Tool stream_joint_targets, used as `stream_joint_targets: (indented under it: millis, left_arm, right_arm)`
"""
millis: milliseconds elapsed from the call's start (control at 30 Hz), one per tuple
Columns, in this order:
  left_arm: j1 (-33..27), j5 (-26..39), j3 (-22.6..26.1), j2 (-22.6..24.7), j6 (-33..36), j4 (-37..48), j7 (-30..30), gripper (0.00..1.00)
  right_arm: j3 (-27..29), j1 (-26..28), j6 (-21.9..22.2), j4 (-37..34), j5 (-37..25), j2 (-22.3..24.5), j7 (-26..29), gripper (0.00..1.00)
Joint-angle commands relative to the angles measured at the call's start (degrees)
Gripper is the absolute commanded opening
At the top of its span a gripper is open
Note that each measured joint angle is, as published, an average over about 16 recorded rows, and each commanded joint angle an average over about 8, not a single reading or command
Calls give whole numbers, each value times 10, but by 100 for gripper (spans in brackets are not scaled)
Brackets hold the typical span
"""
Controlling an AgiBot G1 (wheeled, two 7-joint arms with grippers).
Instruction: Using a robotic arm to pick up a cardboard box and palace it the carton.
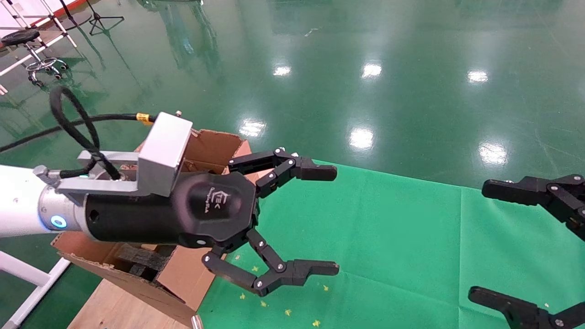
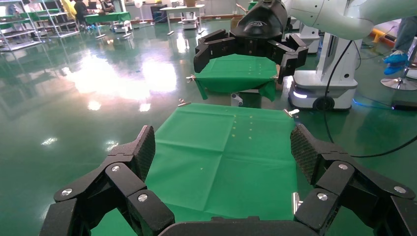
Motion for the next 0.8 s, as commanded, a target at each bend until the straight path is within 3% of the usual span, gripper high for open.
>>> stream_joint_targets:
  millis: [33,800]
  left_arm:
    - [0,0,0,0,0,0,0,100]
    - [0,0,0,0,0,0,0,100]
  right_arm:
    - [0,0,0,0,0,0,0,100]
    - [0,0,0,0,0,0,0,100]
